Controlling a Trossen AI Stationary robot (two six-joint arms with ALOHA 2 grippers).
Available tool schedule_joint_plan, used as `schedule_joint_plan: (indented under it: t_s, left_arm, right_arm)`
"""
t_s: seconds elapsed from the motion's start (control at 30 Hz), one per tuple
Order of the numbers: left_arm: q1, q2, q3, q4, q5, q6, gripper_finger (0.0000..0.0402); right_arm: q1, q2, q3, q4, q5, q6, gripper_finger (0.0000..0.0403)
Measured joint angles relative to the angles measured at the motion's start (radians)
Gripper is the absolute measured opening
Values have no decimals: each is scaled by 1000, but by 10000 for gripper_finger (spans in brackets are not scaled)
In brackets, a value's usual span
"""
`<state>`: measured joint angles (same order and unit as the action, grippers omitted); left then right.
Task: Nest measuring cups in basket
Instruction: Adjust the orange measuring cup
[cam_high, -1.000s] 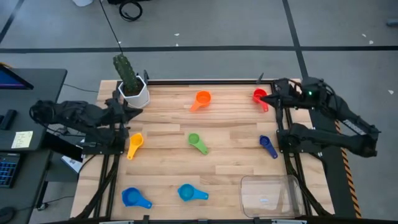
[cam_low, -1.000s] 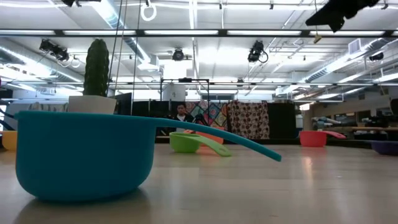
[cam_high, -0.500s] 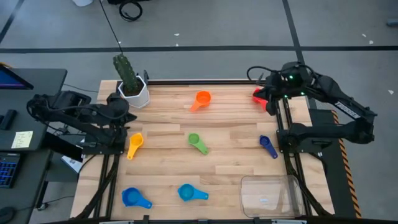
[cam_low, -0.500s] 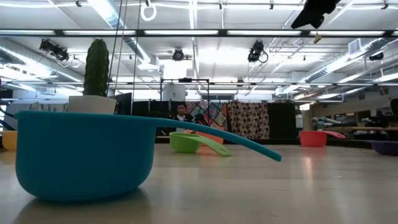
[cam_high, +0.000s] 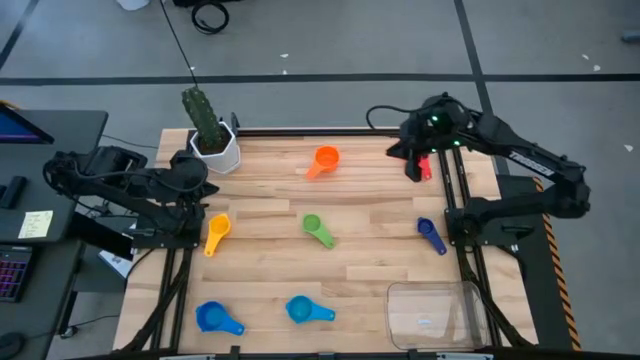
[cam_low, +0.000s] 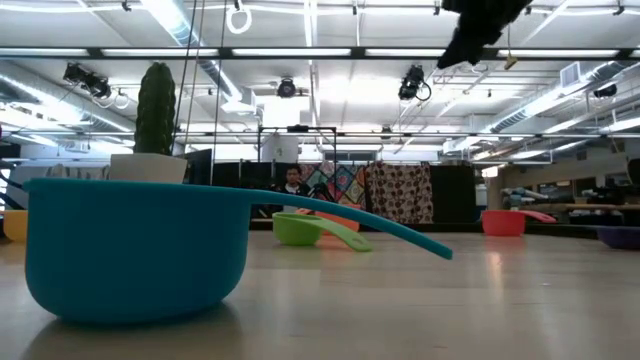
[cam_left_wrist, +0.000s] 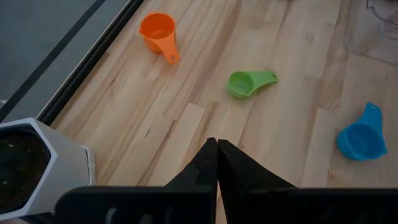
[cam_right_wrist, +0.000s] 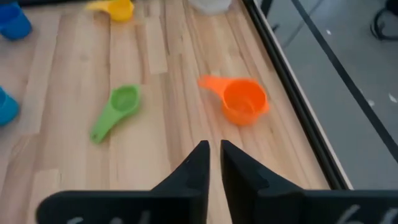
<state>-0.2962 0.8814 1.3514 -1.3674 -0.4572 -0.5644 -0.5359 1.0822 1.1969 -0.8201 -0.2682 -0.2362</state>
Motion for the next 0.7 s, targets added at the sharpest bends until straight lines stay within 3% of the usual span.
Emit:
schedule_joint_plan:
  t_s: [0.23,0.4,0.7]
  left_arm:
    - [0,0,0,0,0,0,9]
    - [0,0,-1,0,26,1,9]
    - [0,0,-1,2,44,0,9]
  right_arm:
    - [27,128,0,167,12,-16,106]
    - [54,225,0,310,15,-140,140]
    - [94,426,0,564,14,-184,161]
